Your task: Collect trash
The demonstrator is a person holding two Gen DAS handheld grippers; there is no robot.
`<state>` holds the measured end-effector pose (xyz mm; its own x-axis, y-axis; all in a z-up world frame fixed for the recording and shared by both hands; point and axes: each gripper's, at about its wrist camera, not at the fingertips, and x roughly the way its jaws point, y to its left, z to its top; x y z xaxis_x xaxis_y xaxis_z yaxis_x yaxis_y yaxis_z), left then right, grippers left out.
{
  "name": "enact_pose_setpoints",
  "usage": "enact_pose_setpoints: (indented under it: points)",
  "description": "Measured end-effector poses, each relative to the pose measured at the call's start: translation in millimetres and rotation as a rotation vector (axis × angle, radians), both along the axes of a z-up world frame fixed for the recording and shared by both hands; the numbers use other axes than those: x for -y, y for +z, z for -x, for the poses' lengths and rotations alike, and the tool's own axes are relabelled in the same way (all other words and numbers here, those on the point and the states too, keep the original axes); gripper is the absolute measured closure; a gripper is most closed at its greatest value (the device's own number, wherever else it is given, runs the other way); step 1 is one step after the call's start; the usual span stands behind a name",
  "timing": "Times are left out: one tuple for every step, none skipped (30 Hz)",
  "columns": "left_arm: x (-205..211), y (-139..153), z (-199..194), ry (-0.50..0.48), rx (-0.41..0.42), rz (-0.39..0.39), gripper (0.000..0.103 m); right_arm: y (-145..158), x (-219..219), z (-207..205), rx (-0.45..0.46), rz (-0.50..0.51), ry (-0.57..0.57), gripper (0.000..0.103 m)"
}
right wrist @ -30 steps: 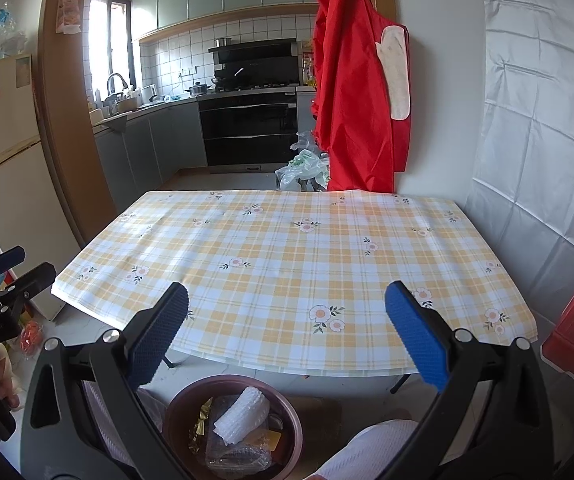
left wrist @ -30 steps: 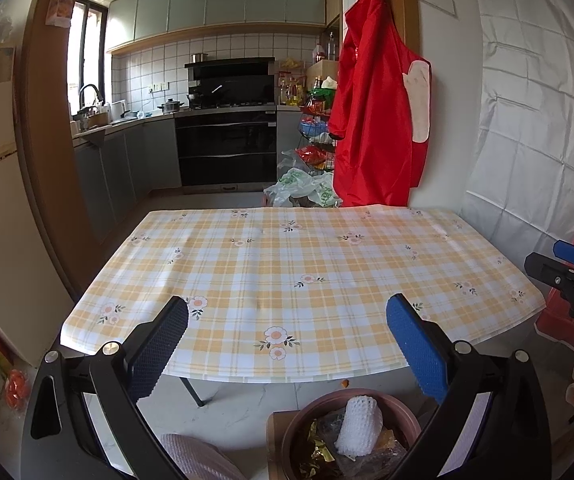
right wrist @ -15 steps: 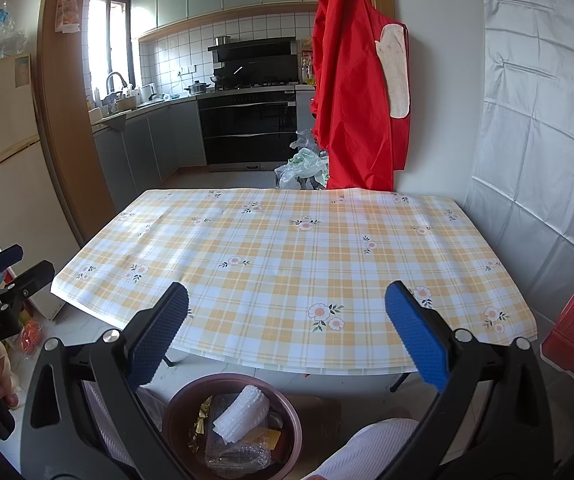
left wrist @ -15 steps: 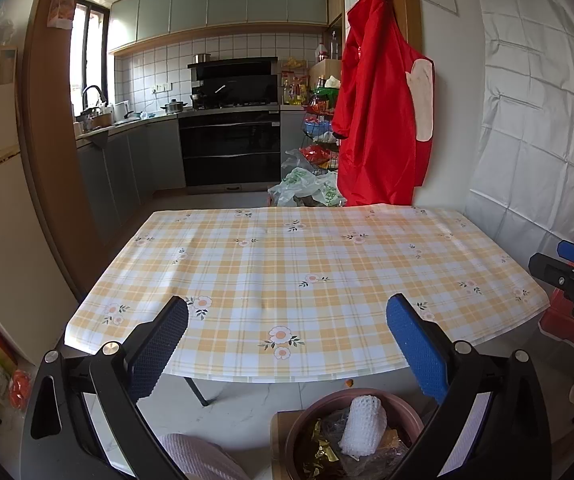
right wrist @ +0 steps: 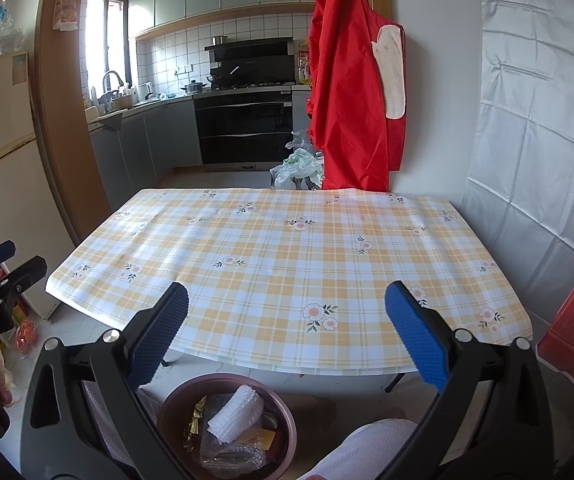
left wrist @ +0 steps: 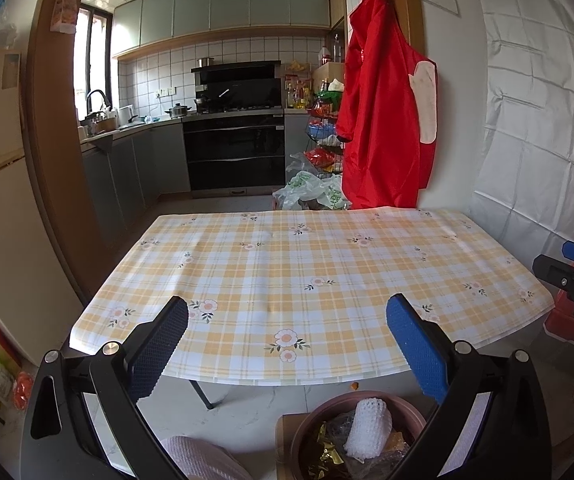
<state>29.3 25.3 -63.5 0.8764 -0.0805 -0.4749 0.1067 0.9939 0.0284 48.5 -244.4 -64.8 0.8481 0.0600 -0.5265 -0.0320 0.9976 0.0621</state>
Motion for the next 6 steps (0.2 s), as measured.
enact_pose_setpoints:
  points:
    - [0.1,0.2,0.0,0.005,0.003,-0.006,0.006,0.5,-0.3,-0.8,0.001,0.001,0.000,0.006]
    - [0.6,0.8,0.1,0.008,0.007,-0.010,0.006,0.3,-0.2,-0.4,0.001,0.001,-0.001,0.006]
    - [0.4,1.1,0.3,0.012,0.012,-0.016,0.006,0.5,-0.3,-0.8,0.001,0.002,-0.001,0.006]
    - [-0.1,1.3,0.6,0.015,0.015,-0.020,0.006,0.4,-0.1,-0.7,0.000,0.001,-0.001,0.006]
    - [1.0,1.5,0.5,0.016,0.018,-0.023,0.006,0.3,0.1,-0.5,0.000,0.000,-0.001,0.006]
    - [0.2,1.5,0.8,0.020,0.021,-0.028,0.006,0.6,0.0,-0.9,0.001,0.000,-0.001,0.006]
